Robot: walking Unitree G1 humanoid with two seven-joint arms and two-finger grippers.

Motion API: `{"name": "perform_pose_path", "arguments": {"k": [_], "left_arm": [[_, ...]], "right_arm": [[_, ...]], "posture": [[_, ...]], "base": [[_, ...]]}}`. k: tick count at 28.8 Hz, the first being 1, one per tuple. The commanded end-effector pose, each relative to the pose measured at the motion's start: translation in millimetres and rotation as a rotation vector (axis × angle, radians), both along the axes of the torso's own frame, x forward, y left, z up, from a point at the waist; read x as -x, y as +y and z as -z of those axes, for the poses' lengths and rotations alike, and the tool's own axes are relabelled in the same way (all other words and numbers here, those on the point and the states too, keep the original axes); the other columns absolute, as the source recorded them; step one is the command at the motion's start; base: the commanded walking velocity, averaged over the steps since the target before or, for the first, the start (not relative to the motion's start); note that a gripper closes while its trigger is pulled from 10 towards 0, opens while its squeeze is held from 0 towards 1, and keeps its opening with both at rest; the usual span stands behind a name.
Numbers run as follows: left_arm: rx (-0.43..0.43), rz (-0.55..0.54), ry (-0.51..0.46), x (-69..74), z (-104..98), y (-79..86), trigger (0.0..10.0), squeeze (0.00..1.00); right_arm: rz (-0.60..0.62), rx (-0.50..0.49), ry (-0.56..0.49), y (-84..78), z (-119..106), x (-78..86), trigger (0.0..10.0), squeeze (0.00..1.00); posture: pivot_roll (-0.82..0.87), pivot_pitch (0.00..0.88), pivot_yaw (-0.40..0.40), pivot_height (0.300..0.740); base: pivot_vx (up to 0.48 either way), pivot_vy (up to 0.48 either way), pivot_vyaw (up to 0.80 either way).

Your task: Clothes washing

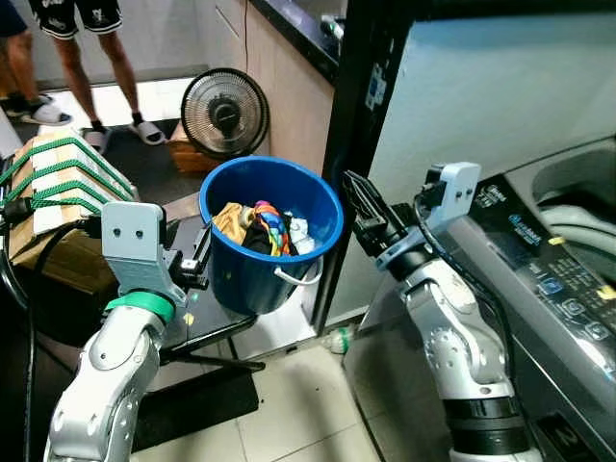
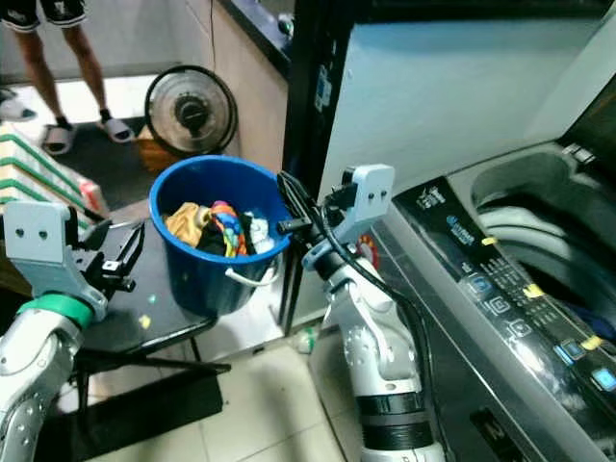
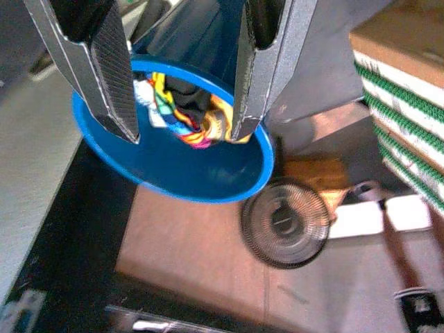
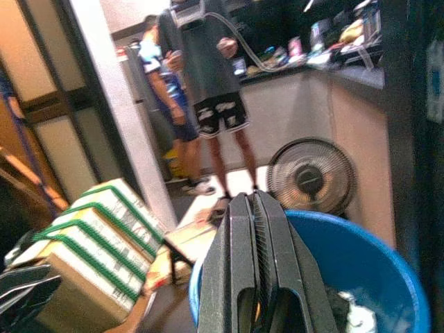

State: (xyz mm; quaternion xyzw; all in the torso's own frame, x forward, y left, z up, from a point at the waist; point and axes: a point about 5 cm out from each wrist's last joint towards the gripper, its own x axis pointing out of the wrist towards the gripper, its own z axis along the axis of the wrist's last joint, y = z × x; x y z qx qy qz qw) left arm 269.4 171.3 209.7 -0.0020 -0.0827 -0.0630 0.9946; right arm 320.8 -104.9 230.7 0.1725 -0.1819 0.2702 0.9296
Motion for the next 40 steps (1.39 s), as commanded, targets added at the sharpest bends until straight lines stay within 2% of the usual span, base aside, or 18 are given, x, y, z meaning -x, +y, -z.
{"name": "perform_pose_path", "arguments": {"k": [1,5,7,10,11,12,13,16,17,18,20,22,24,25,26,28,31,40], "left_arm": [[0.005,-0.002,0.013,2.6,3,1.4,10.0,0.00],[-0.003,-0.019,0.013,4.6,5,3.5,10.0,0.00],[-0.004,-0.031,0.036,5.5,13,6.4,10.0,0.00],[-0.004,-0.031,0.036,5.5,13,6.4,10.0,0.00],[-0.023,-0.048,0.069,6.1,23,11.1,10.0,0.00],[-0.023,-0.048,0.069,6.1,23,11.1,10.0,0.00],[-0.029,-0.061,0.086,4.8,29,13.8,10.0,0.00],[-0.029,-0.061,0.086,4.8,29,13.8,10.0,0.00],[-0.029,-0.083,0.171,0.7,58,18.0,10.0,0.00],[-0.029,-0.083,0.171,0.7,58,18.0,10.0,0.00],[-0.020,-0.095,0.263,1.6,88,20.1,10.0,0.00],[-0.020,-0.095,0.263,1.6,88,20.1,10.0,0.00],[-0.010,-0.108,0.310,2.1,101,20.3,10.0,0.00],[-0.010,-0.108,0.310,2.1,101,20.3,10.0,0.00],[0.003,-0.119,0.324,0.3,104,20.7,10.0,0.00],[0.017,-0.138,0.320,-4.2,103,24.7,10.0,0.00],[0.018,-0.137,0.301,-6.9,100,27.3,10.0,0.00],[0.022,-0.109,0.264,-11.7,100,25.9,10.0,0.00]], "right_arm": [[-0.027,-0.001,0.010,7.2,2,0.8,10.0,0.00],[-0.038,0.003,0.013,10.2,4,1.5,10.0,0.00],[-0.042,0.016,0.020,12.0,6,1.8,10.0,0.00],[-0.042,0.016,0.020,12.0,6,1.8,10.0,0.00],[-0.020,0.059,0.060,10.4,17,-1.1,10.0,0.00],[-0.020,0.059,0.060,10.4,17,-1.1,10.0,0.00],[0.003,0.109,0.096,6.9,32,-3.9,10.0,0.00],[0.003,0.109,0.096,6.9,32,-3.9,10.0,0.00],[0.071,0.211,0.248,-8.6,81,-10.7,10.0,0.00],[0.071,0.211,0.248,-8.6,81,-10.7,10.0,0.00],[0.125,0.266,0.362,-20.5,116,-10.9,10.0,0.00],[0.125,0.266,0.362,-20.5,116,-10.9,10.0,0.00],[0.184,0.286,0.445,-30.6,138,-8.9,10.0,0.00],[0.184,0.286,0.445,-30.6,138,-8.9,10.0,0.00],[0.227,0.266,0.481,-37.7,146,-7.5,10.0,0.00],[0.273,0.209,0.489,-45.2,147,-5.8,10.0,0.00],[0.266,0.178,0.451,-44.1,139,-5.0,10.0,0.00],[0.229,0.196,0.380,-34.6,139,-4.9,10.0,0.00]], "posture": [[0.13,0.011,-0.030,0.740],[0.13,0.012,-0.030,0.740],[0.13,0.014,-0.029,0.740],[0.13,0.014,-0.029,0.740],[0.13,0.015,-0.030,0.740],[0.13,0.015,-0.030,0.740],[0.13,0.015,-0.030,0.740],[0.13,0.015,-0.030,0.740],[0.14,0.010,-0.035,0.740],[0.14,0.010,-0.035,0.740],[0.14,0.010,-0.035,0.740],[0.14,0.010,-0.035,0.740],[0.13,0.007,-0.030,0.740],[0.13,0.007,-0.030,0.740],[0.13,0.007,-0.030,0.740],[0.13,0.004,-0.024,0.740],[0.13,0.000,-0.018,0.740],[0.11,0.000,-0.010,0.740]], "base": [[0.000,0.000,0.00],[0.000,-0.434,0.00],[0.000,0.000,0.00],[0.000,0.000,0.00],[0.000,0.000,0.00],[0.000,0.000,0.00],[0.000,0.000,0.00],[0.000,0.000,0.00],[0.000,0.000,0.00],[0.000,0.000,0.00],[0.000,0.000,0.00],[0.000,0.000,0.00],[0.000,0.000,0.00],[0.000,0.000,0.00],[0.000,0.000,0.00],[0.000,0.000,0.25],[0.000,0.000,0.64],[0.027,0.000,0.80]]}}
